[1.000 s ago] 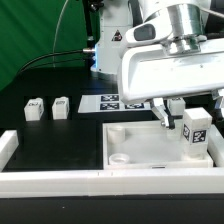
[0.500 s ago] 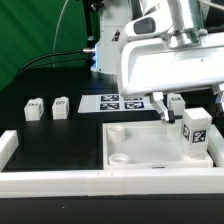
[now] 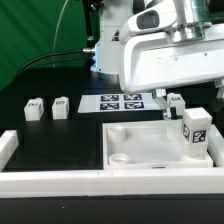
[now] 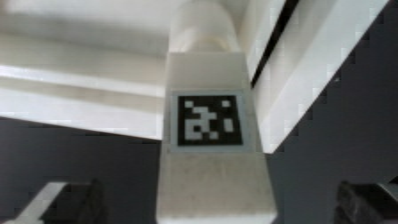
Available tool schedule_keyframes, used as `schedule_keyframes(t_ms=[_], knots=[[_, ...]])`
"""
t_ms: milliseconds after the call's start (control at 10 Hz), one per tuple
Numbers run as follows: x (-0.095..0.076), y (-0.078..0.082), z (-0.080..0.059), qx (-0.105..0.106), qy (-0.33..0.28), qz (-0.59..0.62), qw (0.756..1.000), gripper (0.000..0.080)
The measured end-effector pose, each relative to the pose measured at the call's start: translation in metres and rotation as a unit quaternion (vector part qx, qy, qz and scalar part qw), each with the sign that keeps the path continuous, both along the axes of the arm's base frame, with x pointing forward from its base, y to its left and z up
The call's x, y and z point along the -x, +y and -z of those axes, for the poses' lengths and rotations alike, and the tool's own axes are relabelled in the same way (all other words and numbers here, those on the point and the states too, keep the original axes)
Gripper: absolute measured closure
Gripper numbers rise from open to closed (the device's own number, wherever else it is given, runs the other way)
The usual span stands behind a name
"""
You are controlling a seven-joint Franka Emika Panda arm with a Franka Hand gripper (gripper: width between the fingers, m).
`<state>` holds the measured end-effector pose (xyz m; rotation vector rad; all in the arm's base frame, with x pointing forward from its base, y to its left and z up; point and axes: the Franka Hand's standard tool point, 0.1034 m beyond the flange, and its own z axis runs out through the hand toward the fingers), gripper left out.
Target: Assemble one leg
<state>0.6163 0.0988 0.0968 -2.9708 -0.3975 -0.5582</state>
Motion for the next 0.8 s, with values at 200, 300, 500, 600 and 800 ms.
schedule_keyframes(t_ms=[200,300,500,600,800], knots=[[-0.004,0.0,-0.0023,0.003,0.106,-0.011,0.994,0.0151],[-0.0032,-0.0002,-0.0032,0.003,0.151,-0.017,0.988,0.0151],[-0.0042,0.001,-0.0062,0.005,0.234,-0.025,0.972,0.0151],[-0.0076,0.001,-0.005,0.004,0.224,-0.024,0.974,0.0151],[-0.0068,0.0009,-0.0042,0.005,0.225,-0.024,0.974,0.0151]])
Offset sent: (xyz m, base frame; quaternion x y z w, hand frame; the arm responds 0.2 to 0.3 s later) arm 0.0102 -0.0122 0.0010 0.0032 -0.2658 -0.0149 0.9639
